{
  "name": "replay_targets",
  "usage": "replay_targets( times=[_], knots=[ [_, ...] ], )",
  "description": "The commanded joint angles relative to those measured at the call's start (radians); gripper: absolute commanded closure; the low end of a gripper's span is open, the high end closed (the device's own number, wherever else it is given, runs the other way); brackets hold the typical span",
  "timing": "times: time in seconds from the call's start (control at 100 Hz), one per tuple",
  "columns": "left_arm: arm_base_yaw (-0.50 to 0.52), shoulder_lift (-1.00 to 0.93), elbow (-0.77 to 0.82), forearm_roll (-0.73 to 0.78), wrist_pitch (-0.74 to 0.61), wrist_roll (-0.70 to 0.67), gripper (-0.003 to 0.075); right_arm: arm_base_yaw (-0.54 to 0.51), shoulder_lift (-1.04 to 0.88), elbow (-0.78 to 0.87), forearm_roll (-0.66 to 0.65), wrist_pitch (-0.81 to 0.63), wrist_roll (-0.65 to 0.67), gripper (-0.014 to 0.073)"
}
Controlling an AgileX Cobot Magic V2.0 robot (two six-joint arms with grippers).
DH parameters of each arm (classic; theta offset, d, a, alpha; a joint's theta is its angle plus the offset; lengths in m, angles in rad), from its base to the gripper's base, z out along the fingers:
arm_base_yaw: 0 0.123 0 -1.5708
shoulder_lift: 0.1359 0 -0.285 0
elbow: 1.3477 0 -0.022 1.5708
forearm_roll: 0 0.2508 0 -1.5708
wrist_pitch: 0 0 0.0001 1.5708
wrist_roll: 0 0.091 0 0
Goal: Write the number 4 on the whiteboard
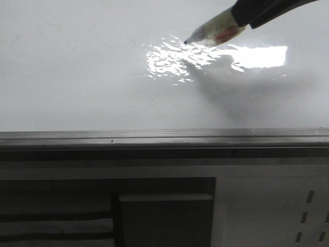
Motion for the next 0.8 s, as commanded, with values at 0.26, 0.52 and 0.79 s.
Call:
replay_targets(
  times=[0.26,0.52,0.79],
  knots=[
    [0.001,0.000,-0.026,-0.040,-0.064,-0.008,0.0377,0.013,0.092,-0.027,0.008,-0.043,-0.011,0.0640],
    [0.001,0.000,-0.026,-0.040,-0.070,0.001,0.0377,-0.097,0.002,-0.027,-0.053,0.065,0.030,0.0640],
    [0.001,0.000,-0.026,-0.038,-0.075,0.001,0.0377,-0.057,-0.077,-0.029,-0.008,0.044,0.019,0.0640]
  ],
)
